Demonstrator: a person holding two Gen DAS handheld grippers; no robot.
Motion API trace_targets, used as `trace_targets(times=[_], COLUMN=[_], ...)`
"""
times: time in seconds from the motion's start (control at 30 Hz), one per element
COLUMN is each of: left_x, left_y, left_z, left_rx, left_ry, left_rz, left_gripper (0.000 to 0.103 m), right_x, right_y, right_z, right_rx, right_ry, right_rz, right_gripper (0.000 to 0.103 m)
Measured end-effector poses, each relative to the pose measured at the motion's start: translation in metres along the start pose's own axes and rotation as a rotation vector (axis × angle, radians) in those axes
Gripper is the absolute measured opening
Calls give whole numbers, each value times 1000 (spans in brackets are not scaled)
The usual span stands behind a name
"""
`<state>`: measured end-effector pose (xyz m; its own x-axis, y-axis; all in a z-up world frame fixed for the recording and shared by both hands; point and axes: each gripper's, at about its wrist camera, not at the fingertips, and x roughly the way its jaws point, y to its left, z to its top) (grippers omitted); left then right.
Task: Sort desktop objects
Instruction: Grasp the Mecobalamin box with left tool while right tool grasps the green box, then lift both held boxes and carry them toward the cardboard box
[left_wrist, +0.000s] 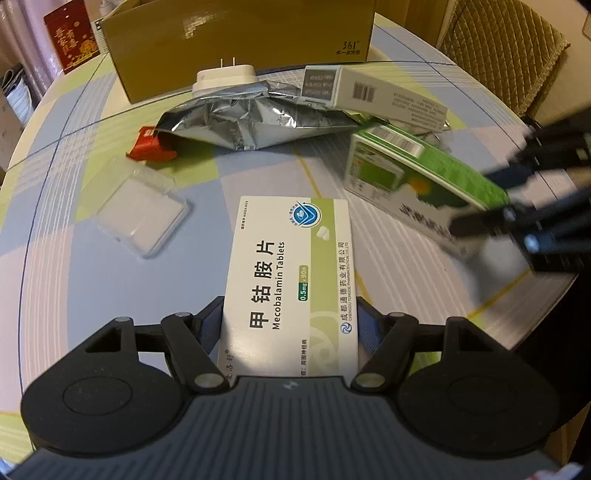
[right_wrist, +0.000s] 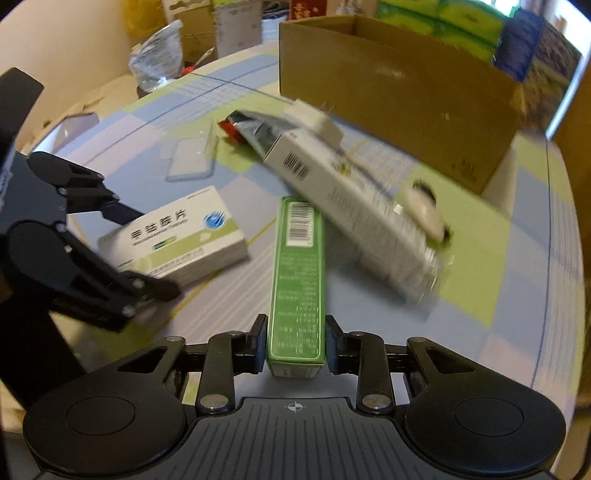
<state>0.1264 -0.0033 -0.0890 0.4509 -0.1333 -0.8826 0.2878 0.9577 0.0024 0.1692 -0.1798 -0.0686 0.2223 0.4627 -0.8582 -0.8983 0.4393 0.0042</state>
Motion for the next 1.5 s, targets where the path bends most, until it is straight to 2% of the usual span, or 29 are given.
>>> trace_targets(times=[0.13,0.2,0.23,0.27,0.33,0.53,0.7,0.87,1.13,1.5], left_x=[-4,-5,-6,-7,-7,-5,1,4,-4,-21], left_y=[2,3,4,4,6,12,11,11,6,3], left_z=[-7,-9,-11,-12,-12,-8,1,4,-5,-14], left_rx=[-21,-28,-32,-36,-45,-73,-51,-50,-56,-71], left_ry=[-7,-9,-8,-8,-12,-26,-30,-32,-36,-51], left_rz=[13,17,20,19,19,17,17,24,29,33], left_gripper=[68,68,69,69,69,70,70,67,67,67], right_x=[-5,-4,-4,-3,-1,14,21,24,13,-11], right_y=[13,15,14,13,13,11,10,8,20,31], right_z=[-12,-11,-9,-6,0,14,16,15,6,-3], right_rx=[-2,10,22,33,38,63,74,92,76,88], right_ry=[6,-1,-11,-25,-42,-28,-8,-5,-11,-43], right_rz=[5,-9,-12,-12,-12,-14,-12,-24,-3,-22], right_gripper=[31,44,57,61,61,59,48,28,27,27])
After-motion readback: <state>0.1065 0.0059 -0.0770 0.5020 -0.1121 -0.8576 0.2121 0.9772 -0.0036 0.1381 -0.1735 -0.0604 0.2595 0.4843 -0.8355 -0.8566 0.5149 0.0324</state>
